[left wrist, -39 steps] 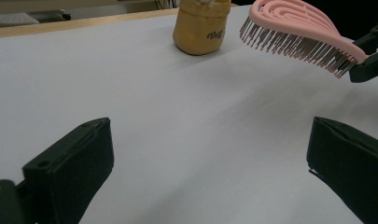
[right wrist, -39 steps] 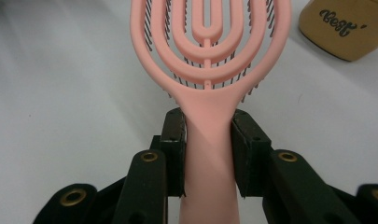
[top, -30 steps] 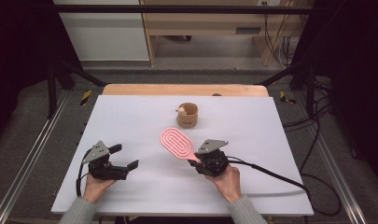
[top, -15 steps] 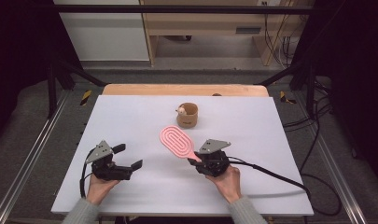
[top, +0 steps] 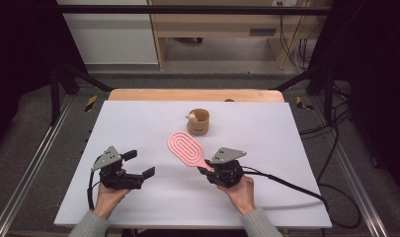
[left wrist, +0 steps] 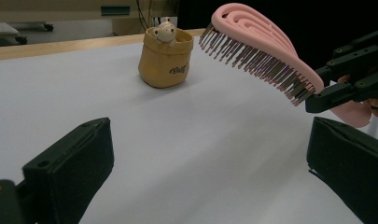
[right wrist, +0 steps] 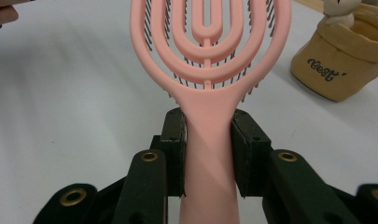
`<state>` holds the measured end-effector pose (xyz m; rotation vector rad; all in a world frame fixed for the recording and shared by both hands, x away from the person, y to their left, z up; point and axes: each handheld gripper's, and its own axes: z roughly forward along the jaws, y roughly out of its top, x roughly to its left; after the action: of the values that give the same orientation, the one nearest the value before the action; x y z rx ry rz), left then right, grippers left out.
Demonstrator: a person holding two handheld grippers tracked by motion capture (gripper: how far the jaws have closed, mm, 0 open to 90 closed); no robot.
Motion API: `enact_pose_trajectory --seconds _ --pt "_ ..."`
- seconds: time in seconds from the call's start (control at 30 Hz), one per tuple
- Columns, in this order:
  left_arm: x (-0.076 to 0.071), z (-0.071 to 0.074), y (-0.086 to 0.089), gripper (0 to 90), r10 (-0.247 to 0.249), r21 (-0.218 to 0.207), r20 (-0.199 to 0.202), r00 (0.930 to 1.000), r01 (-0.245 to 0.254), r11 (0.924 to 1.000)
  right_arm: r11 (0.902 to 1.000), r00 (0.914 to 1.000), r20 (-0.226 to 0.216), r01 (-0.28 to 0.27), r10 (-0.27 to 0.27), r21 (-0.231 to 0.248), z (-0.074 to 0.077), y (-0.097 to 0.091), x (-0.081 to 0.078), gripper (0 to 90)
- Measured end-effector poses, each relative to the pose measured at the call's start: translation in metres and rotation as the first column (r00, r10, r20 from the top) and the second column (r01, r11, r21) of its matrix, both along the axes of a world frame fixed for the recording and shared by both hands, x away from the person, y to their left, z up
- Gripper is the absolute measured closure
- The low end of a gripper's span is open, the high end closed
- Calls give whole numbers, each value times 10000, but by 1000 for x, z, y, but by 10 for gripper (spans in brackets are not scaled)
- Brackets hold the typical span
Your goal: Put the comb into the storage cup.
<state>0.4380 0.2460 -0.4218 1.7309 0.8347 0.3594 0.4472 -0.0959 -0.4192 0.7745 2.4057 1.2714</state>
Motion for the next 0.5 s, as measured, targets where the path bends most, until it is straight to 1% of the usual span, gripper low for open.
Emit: enact_pose_trajectory --seconds 0.1,0.23,0.37,0.5 --pt "-1 5 -1 6 -53 -199 -20 10000 52 9998 10000 10000 79 10 -10 34 1 0 0 695" --pt "0 9 -4 6 -92 -213 0 10000 92 9997 9999 9999 167 17 -19 101 2 -1 -1 694" --pt "2 11 -8 6 -152 -357 -39 9999 150 9993 9998 9996 267 24 -29 187 3 -2 -2 695" --pt "4 14 -13 6 -223 -414 -17 9998 222 9989 9998 9997 237 -28 22 215 3 -2 -2 695"
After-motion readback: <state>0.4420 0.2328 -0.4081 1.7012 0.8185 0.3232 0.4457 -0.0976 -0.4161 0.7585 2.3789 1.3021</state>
